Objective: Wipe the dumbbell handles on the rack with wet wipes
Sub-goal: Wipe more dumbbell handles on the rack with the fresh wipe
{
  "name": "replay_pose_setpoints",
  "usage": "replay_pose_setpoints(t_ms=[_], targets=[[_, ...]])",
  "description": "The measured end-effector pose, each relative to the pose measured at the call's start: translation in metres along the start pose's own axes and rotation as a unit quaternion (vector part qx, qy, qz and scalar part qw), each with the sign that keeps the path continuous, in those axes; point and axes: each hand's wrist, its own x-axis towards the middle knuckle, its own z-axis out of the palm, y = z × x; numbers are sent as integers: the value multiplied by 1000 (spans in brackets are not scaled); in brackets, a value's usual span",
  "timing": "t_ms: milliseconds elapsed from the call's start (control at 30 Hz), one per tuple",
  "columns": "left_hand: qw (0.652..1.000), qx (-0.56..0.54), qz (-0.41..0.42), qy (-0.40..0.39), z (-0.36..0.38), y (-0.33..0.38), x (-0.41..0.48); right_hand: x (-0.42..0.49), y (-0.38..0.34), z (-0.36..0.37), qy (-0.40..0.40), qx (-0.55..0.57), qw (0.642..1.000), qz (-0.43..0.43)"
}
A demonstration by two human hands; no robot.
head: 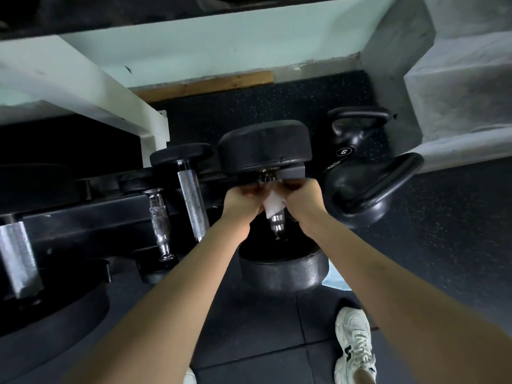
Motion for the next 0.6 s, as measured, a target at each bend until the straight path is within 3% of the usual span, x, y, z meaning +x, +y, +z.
replay_pose_setpoints(t_ms=[67, 200, 367, 533, 600], targets=[[999, -33, 7, 19, 4, 5, 5, 3, -14, 3, 7, 63, 998, 26], [999, -4, 40, 25, 3, 2, 5, 1, -6, 0, -11, 21, 999, -24], [974, 202, 97, -18, -9, -20, 0, -12, 19, -19, -77, -120, 987, -77], [900, 412, 94, -109, -15, -27, -2, -22, 34, -30, -153, -286, 943, -77], [884, 444, 81, -124, -15, -27, -3, -22, 32, -31, -170, -329, 926, -72]])
